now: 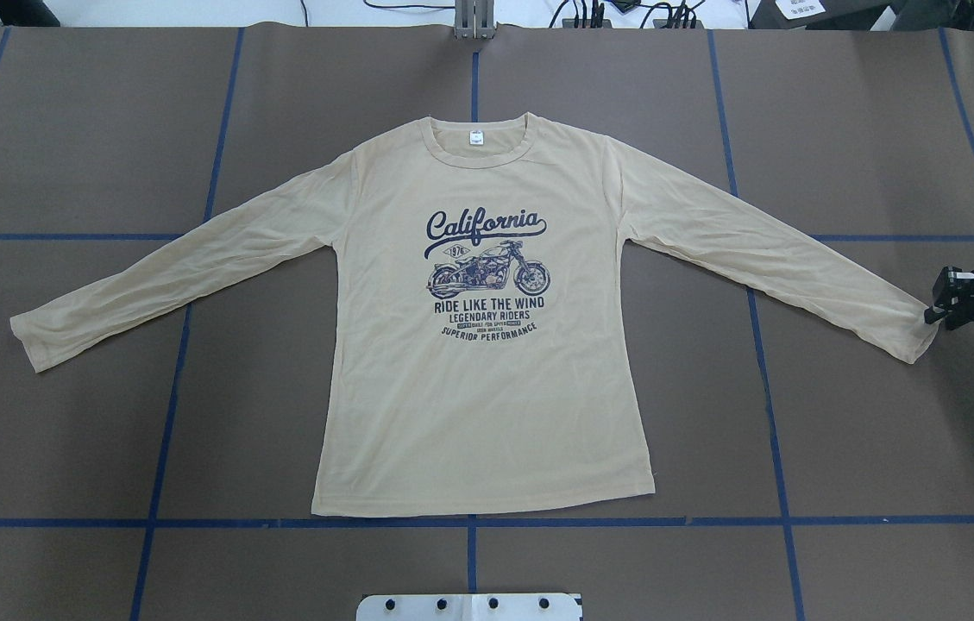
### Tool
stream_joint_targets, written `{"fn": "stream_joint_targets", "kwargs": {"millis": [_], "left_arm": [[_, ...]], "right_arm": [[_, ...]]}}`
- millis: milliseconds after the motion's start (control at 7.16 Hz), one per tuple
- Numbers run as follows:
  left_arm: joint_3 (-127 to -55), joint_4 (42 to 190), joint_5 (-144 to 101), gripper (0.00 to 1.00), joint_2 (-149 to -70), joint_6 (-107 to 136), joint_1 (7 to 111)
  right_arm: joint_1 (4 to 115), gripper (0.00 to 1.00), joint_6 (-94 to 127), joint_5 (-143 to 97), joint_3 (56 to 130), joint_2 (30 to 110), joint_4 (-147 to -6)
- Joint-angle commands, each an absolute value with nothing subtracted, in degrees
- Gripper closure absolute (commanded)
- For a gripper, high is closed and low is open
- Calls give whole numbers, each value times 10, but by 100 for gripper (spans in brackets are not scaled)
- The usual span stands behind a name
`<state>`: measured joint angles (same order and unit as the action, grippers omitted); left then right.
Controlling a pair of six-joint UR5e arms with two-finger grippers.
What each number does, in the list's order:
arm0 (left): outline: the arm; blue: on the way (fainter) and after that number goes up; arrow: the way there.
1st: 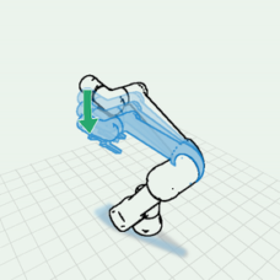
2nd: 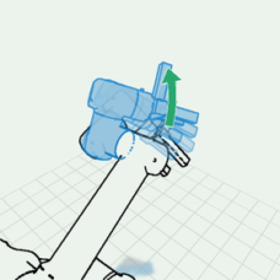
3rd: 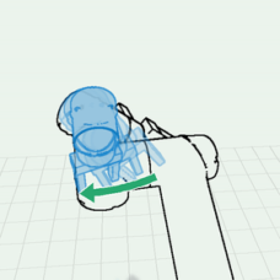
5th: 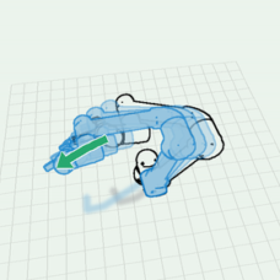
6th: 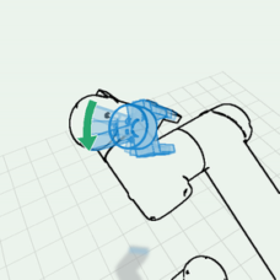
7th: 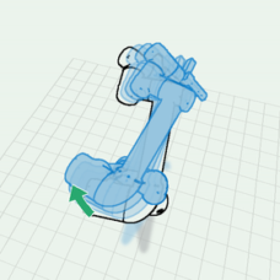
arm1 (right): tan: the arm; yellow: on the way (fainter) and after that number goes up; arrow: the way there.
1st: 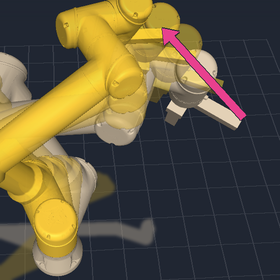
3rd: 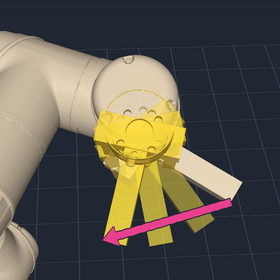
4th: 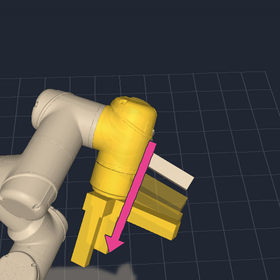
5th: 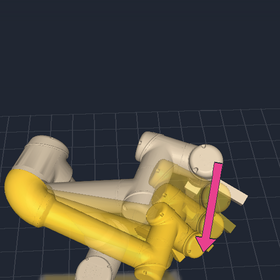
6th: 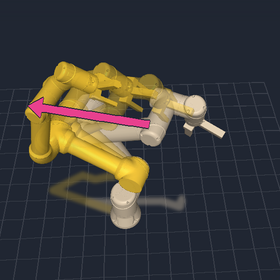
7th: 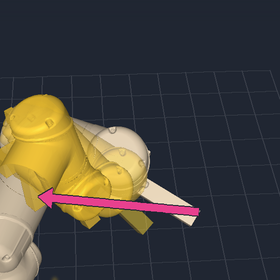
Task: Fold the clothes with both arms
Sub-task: 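Lower the right gripper and grasp the cuff of the sleeve nearest it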
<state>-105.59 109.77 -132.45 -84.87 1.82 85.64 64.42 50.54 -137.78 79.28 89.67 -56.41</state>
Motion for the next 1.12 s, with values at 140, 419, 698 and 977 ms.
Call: {"fn": "stream_joint_targets", "kwargs": {"millis": [140, 419, 698, 977], "left_arm": [[-1056, 1098, -1325, 0, -848, 18, 858], [-1069, 1097, -1325, 0, -848, 18, 858], [-1077, 1097, -1347, 0, -856, 24, 857], [-1076, 1097, -1346, 0, -867, 24, 856]], "right_arm": [[648, 100, 505, -1398, 801, 887, -563], [680, 100, 545, -1454, 867, 874, -570], [674, 100, 684, -1454, 900, 791, -570], [623, 100, 817, -1419, 874, 646, -604]]}}
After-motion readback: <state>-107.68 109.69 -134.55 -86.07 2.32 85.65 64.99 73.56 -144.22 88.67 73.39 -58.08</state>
